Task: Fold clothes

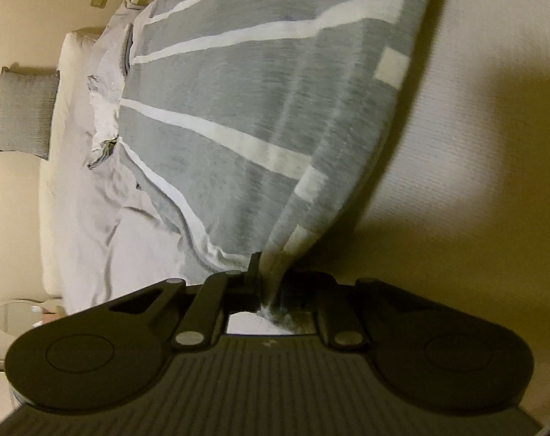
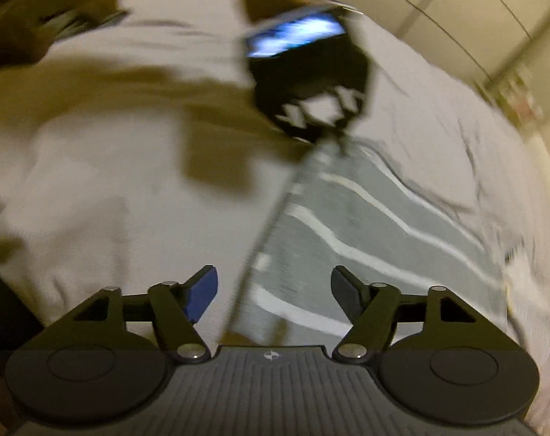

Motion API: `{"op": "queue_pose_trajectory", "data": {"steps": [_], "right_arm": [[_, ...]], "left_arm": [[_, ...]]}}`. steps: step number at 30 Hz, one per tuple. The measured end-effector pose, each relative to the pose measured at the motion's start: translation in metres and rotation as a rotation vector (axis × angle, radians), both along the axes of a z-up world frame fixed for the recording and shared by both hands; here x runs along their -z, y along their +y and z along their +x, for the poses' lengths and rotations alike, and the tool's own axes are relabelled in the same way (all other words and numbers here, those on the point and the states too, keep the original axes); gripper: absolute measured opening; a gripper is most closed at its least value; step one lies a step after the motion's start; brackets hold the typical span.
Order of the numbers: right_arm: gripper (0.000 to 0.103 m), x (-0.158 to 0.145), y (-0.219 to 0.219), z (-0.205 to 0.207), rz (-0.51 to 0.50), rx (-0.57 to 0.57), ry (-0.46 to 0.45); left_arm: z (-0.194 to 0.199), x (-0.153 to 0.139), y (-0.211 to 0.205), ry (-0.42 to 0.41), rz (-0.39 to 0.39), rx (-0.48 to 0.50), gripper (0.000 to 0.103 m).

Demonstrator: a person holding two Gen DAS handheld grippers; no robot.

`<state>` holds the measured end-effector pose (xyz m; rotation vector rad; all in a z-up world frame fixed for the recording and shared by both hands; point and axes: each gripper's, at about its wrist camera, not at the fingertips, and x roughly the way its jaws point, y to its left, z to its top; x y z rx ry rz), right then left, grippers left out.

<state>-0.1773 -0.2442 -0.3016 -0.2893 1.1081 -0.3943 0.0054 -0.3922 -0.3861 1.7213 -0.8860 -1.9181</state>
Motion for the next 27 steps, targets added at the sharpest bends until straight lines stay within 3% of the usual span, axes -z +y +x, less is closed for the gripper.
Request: {"op": "queue_pose_trajectory", "data": {"steps": [6,9,11,12,13,20,27], "right_arm": [[0.067,0.036,0.009,0.005,-0.127,-0.025,0.140],[0.056,0.041,-0.001,0.003,-0.173,-0.008,0.171],[0.029,0.041,-0.013,0.000,-0.164,0.018,0.193],[0.021,0.040,-0.018,-0.002,-0.141,0.040,0.200],[0.000,0.038,-0.024,-0.004,-0.119,0.061,0.206],[0.002,-0.015,-0.032,-0.017,-0.006,0.079,0.109],[0.001,-0.075,-0.047,-0.040,0.101,0.153,-0.004]], "left_arm": [[0.008,-0.006,-0.004,0.027,0.059,0.015,0.007],[0.009,-0.005,-0.001,0.011,0.046,0.042,0.007],[0.008,-0.004,0.000,0.005,0.040,0.041,0.007],[0.008,-0.004,0.000,0.003,0.038,0.037,0.006],[0.007,-0.005,0.001,0.002,0.038,0.033,0.005],[0.017,-0.030,0.014,0.012,0.055,-0.014,0.002],[0.017,-0.090,0.018,0.065,0.096,-0.013,0.002]]}}
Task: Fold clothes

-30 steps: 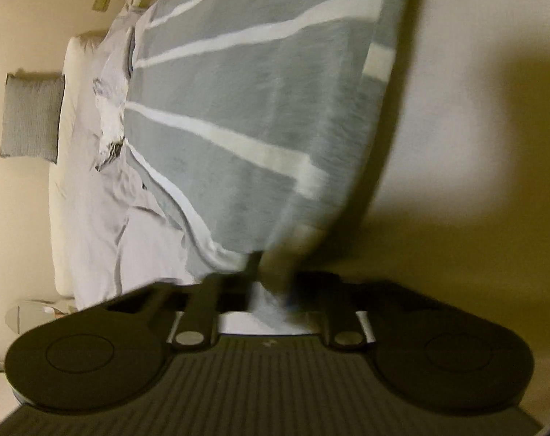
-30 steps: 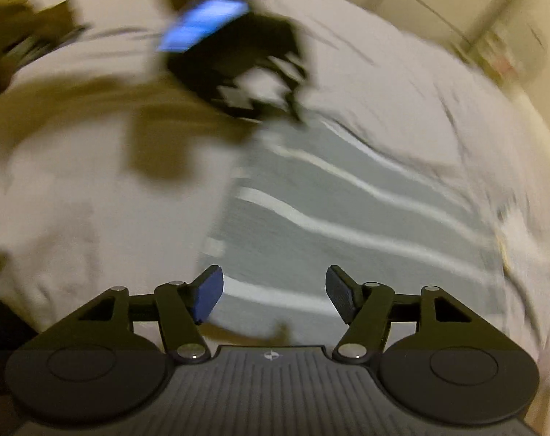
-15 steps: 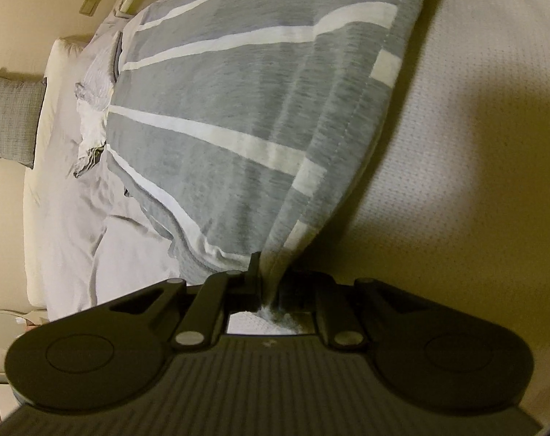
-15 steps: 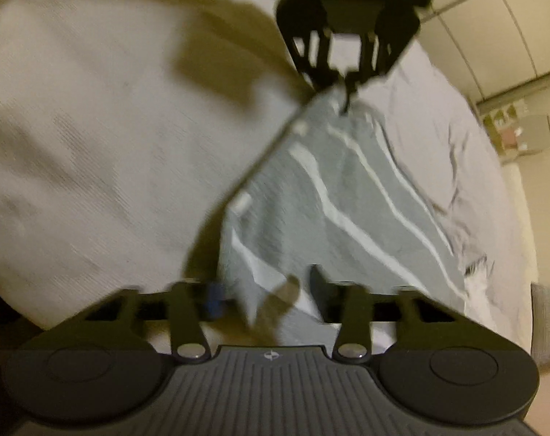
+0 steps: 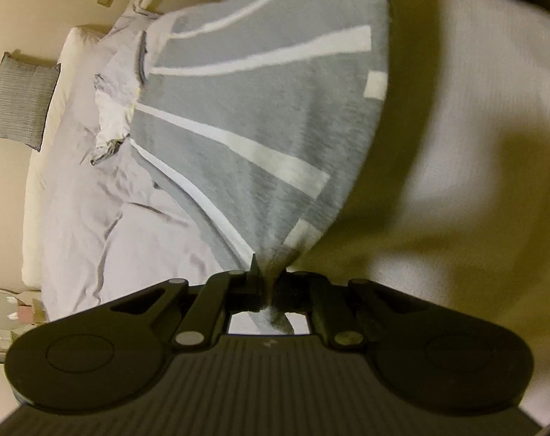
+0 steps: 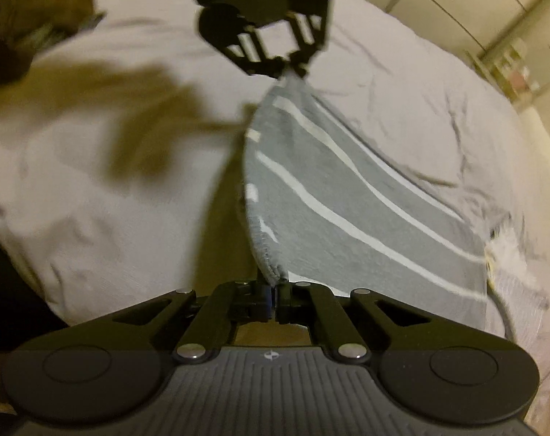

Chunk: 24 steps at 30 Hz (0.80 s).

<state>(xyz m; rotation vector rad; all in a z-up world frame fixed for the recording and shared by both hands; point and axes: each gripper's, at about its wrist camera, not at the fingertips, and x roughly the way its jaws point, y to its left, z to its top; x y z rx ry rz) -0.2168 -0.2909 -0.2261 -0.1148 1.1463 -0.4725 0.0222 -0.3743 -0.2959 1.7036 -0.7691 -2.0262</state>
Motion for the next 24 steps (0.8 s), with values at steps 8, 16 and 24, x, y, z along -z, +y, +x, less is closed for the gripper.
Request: {"op": "queue_pose_trajectory", "data": {"steps": [8,16,24], "right_arm": [[0.000,-0.068,-0.109,-0.063,0.090,0.300,-0.221],[0.000,-0.063,-0.248,-0.153,0.307,0.550,-0.425],[0.000,0.011,-0.333,-0.220,0.550,0.737,-0.504]], "left_arm": [[-0.039,-0.075,-0.096,0.074,0.086,-0.067,0.002],[-0.115,-0.083,-0.237,0.062,0.291,-0.142,0.002],[-0.176,-0.034,-0.350,0.017,0.488,-0.166,0.002]]}}
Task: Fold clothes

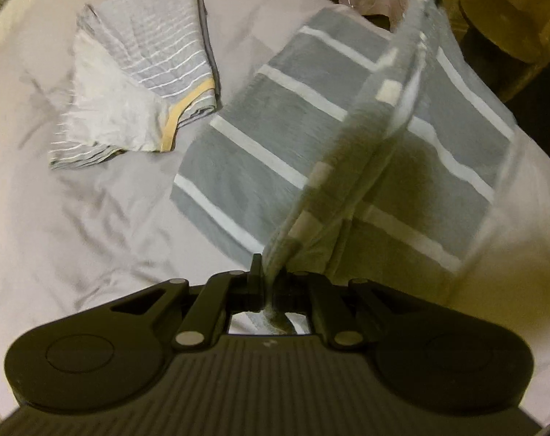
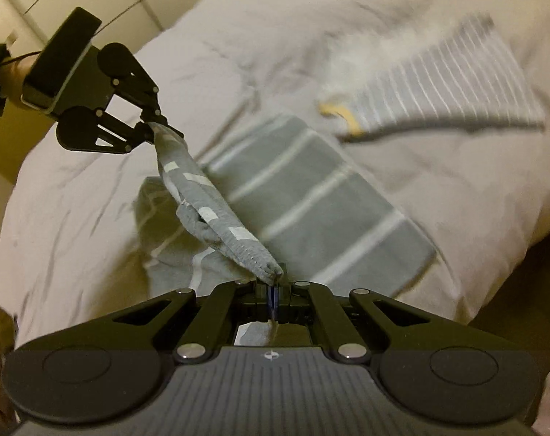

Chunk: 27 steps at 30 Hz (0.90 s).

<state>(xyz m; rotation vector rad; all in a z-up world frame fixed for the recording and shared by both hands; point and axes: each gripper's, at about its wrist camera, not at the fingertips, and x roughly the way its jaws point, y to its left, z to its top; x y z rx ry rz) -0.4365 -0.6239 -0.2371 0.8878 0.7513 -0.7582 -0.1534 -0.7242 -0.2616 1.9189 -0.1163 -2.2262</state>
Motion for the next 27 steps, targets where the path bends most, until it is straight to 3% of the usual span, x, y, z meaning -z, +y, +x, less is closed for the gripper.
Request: {"op": "queue_pose_trajectory", "data": {"steps": [7,15,18,20,27], "right_arm": [[0.000,0.033,-0.026,-0.031,0.087,0.106,-0.047],[0.000,0.071,-0.044,-0.050,0.175,0.257,-0.074],[0.001,0.089,-0.046,-0.058,0.241,0.338,-0.092],[0.001,0.094,-0.045,-0.063,0.257,0.384,-0.109],[0.014,0.090,-0.036,-0.070,0.249,0.474,-0.152]], "left_arm": [[-0.034,0.031,-0.055,-0.015,0.088,0.023,0.002],[-0.054,0.058,-0.087,-0.021,0.137,0.005,0.004],[-0.053,0.067,-0.100,0.003,0.151,-0.069,0.012],[-0.045,0.063,-0.106,0.036,0.142,-0.130,0.024],[0.009,0.041,-0.121,0.143,0.121,-0.386,0.024]]}}
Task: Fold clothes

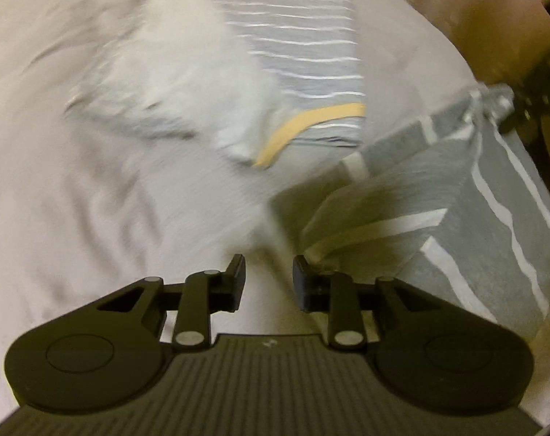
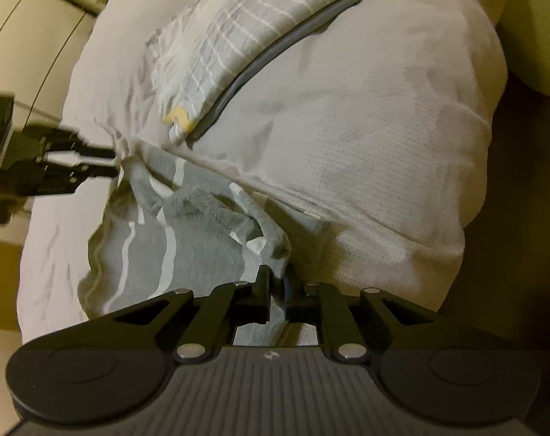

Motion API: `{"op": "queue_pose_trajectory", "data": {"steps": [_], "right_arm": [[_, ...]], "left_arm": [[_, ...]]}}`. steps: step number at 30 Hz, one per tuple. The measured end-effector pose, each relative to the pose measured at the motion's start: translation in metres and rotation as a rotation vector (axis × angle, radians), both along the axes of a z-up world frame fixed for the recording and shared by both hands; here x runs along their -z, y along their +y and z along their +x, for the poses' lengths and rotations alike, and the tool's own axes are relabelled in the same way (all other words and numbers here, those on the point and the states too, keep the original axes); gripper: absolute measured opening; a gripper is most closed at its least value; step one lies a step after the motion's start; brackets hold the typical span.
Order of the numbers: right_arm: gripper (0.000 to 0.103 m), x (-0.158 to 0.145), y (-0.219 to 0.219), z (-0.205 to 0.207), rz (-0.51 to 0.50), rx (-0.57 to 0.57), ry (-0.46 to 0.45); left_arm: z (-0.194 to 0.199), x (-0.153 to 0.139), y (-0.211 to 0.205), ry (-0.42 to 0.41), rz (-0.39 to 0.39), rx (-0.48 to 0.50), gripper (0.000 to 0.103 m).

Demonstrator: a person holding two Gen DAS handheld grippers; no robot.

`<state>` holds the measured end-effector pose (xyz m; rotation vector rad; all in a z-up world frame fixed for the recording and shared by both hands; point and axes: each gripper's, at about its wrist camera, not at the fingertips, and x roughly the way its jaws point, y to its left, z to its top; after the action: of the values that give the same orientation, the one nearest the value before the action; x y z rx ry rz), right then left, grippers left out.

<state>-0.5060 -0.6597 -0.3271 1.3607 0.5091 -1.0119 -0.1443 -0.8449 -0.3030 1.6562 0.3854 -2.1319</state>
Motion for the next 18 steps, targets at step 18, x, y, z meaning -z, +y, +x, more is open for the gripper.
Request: {"op": "queue_pose_trajectory", "data": {"steps": [18], "right_arm": [[0.013,-0.018,0.011,-0.020,-0.065,0.204,0.096]], "left_arm": [[0.011,0.014,0.031,0.078,-0.003,-0.230,0.026]]}}
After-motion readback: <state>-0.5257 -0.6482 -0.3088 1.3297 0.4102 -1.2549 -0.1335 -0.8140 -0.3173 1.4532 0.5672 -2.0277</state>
